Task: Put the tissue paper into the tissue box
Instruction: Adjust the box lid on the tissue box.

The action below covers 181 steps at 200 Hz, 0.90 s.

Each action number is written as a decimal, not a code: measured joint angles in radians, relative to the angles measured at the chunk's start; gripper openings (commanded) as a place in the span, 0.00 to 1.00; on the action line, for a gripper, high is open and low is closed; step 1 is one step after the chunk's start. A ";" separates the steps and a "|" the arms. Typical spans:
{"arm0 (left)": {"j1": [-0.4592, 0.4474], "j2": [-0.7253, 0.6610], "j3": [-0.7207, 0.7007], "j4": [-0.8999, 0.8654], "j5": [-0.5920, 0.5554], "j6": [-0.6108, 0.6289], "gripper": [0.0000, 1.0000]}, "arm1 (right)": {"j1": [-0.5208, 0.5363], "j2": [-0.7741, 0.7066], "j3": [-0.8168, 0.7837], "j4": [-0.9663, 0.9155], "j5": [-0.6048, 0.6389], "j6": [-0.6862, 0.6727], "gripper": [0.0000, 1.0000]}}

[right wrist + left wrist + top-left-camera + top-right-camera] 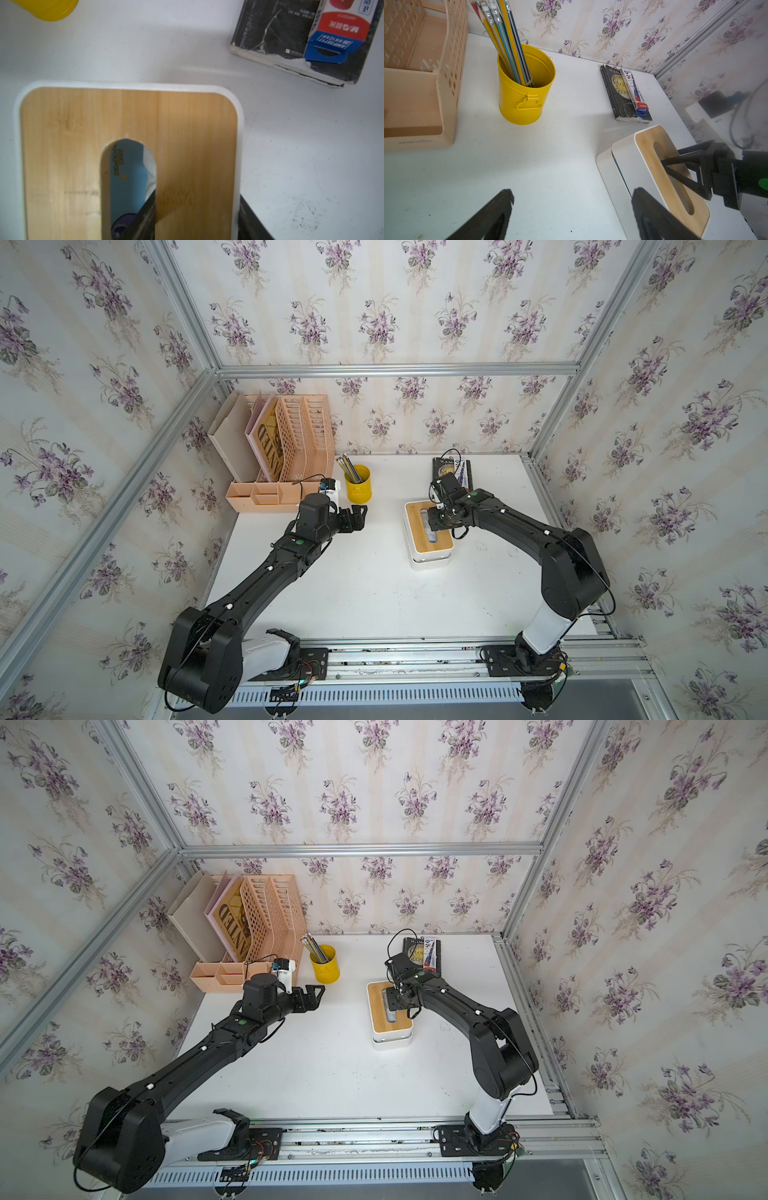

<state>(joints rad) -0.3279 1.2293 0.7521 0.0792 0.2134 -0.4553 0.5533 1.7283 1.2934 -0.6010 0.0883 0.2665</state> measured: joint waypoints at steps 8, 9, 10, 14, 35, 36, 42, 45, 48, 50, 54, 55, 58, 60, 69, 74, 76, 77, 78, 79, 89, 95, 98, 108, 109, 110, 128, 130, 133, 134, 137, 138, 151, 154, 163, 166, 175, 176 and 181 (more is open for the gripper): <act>0.000 0.001 0.001 0.000 0.003 0.000 0.96 | 0.000 0.000 0.003 -0.007 0.000 0.000 0.30; 0.000 0.001 0.002 0.000 0.003 0.000 0.96 | 0.000 0.000 0.003 -0.007 0.000 0.000 0.30; 0.000 0.001 0.002 0.000 0.004 0.000 0.96 | 0.000 0.000 0.004 -0.008 0.000 0.000 0.30; 0.000 0.002 0.002 0.003 0.007 0.000 0.96 | 0.000 0.000 0.005 -0.011 0.000 0.000 0.30; 0.000 0.017 0.008 0.014 0.033 0.001 0.98 | 0.000 0.000 0.007 -0.024 -0.001 0.000 0.30; 0.000 0.018 0.008 0.016 0.035 0.001 0.98 | 0.000 0.000 0.007 -0.024 -0.001 0.000 0.30; 0.000 0.027 0.013 0.020 0.046 0.002 0.98 | 0.000 0.000 0.007 -0.026 -0.001 -0.002 0.30; 0.000 0.033 0.016 0.023 0.054 0.003 0.99 | 0.000 0.000 0.007 -0.027 -0.001 -0.002 0.30; 0.000 0.038 0.019 0.024 0.060 0.003 0.99 | 0.000 0.000 0.007 -0.028 -0.001 -0.001 0.30; -0.001 0.042 0.021 0.025 0.063 0.003 0.99 | 0.000 0.000 0.007 -0.028 -0.001 -0.001 0.30; -0.003 0.051 0.028 0.027 0.072 0.003 0.99 | 0.000 0.000 0.007 -0.028 -0.001 -0.002 0.30; -0.003 0.053 0.029 0.027 0.074 0.003 0.99 | 0.000 0.000 0.007 -0.029 -0.002 -0.002 0.30; -0.005 0.060 0.034 0.029 0.079 0.004 0.99 | 0.000 0.000 0.007 -0.029 -0.002 -0.002 0.30; -0.006 0.064 0.036 0.030 0.082 0.004 0.99 | 0.000 0.000 0.007 -0.030 -0.002 -0.002 0.30; -0.013 0.083 0.050 0.030 0.100 0.009 0.99 | 0.000 0.000 0.006 -0.033 -0.003 -0.002 0.29; -0.018 0.091 0.056 0.029 0.111 0.012 0.99 | 0.000 0.001 0.006 -0.033 -0.003 -0.002 0.29; -0.020 0.094 0.059 0.029 0.114 0.012 0.99 | 0.000 0.001 0.006 -0.032 -0.003 -0.002 0.29; -0.021 0.095 0.061 0.029 0.116 0.012 0.99 | 0.000 0.002 0.006 -0.032 -0.003 -0.002 0.29; -0.021 0.097 0.062 0.029 0.118 0.013 0.99 | 0.000 0.002 0.006 -0.032 -0.003 -0.002 0.29; -0.023 0.100 0.064 0.029 0.122 0.014 0.99 | 0.000 0.002 0.006 -0.032 -0.003 -0.002 0.29; -0.033 0.116 0.080 0.028 0.138 0.021 0.98 | 0.000 0.005 0.006 -0.032 -0.003 -0.002 0.29; -0.040 0.130 0.094 0.028 0.148 0.023 0.98 | 0.000 0.008 0.005 -0.032 -0.004 -0.002 0.29; -0.043 0.137 0.101 0.029 0.151 0.026 0.98 | 0.000 0.009 0.005 -0.031 -0.003 -0.002 0.29; -0.056 0.164 0.127 0.027 0.160 0.032 0.98 | 0.000 0.014 0.004 -0.032 -0.004 -0.003 0.29; -0.058 0.166 0.129 0.026 0.161 0.033 0.98 | 0.000 0.014 0.004 -0.032 -0.004 -0.003 0.29; -0.059 0.169 0.132 0.026 0.162 0.034 0.98 | 0.000 0.014 0.004 -0.032 -0.004 -0.003 0.29; -0.081 0.251 0.196 0.020 0.179 0.053 0.98 | 0.000 0.015 0.004 -0.032 -0.005 -0.004 0.29; -0.083 0.258 0.203 0.017 0.180 0.056 0.98 | 0.000 0.016 0.004 -0.032 -0.005 -0.004 0.29; -0.086 0.271 0.212 0.013 0.182 0.058 0.98 | 0.000 0.016 0.004 -0.032 -0.005 -0.004 0.29; -0.087 0.275 0.215 0.011 0.182 0.059 0.98 | 0.000 0.016 0.004 -0.032 -0.005 -0.004 0.29; -0.090 0.286 0.225 0.006 0.184 0.061 0.98 | 0.000 0.016 0.004 -0.032 -0.005 -0.004 0.29; -0.091 0.290 0.228 0.005 0.185 0.062 0.98 | 0.000 0.016 0.004 -0.032 -0.005 -0.004 0.29; -0.105 0.344 0.276 -0.008 0.190 0.069 0.98 | 0.000 0.018 0.004 -0.031 -0.005 -0.004 0.29; -0.108 0.356 0.287 -0.011 0.192 0.073 0.98 | 0.000 0.019 0.004 -0.030 -0.005 -0.004 0.29; -0.117 0.383 0.312 -0.023 0.195 0.077 0.98 | 0.000 0.019 0.004 -0.028 -0.005 -0.004 0.29; -0.120 0.395 0.322 -0.027 0.195 0.080 0.98 | 0.000 0.019 0.004 -0.028 -0.005 -0.004 0.29; -0.129 0.420 0.346 -0.037 0.198 0.085 0.98 | 0.000 0.019 0.004 -0.028 -0.004 -0.004 0.29; -0.129 0.422 0.348 -0.039 0.199 0.086 0.98 | 0.000 0.019 0.004 -0.028 -0.004 -0.004 0.29; -0.134 0.437 0.362 -0.047 0.200 0.090 0.98 | 0.000 0.020 0.004 -0.028 -0.005 -0.004 0.29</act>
<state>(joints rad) -0.4622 1.6661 1.1141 0.0322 0.4133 -0.3656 0.5533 1.7481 1.2972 -0.6289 0.0837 0.2626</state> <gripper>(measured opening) 0.977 0.508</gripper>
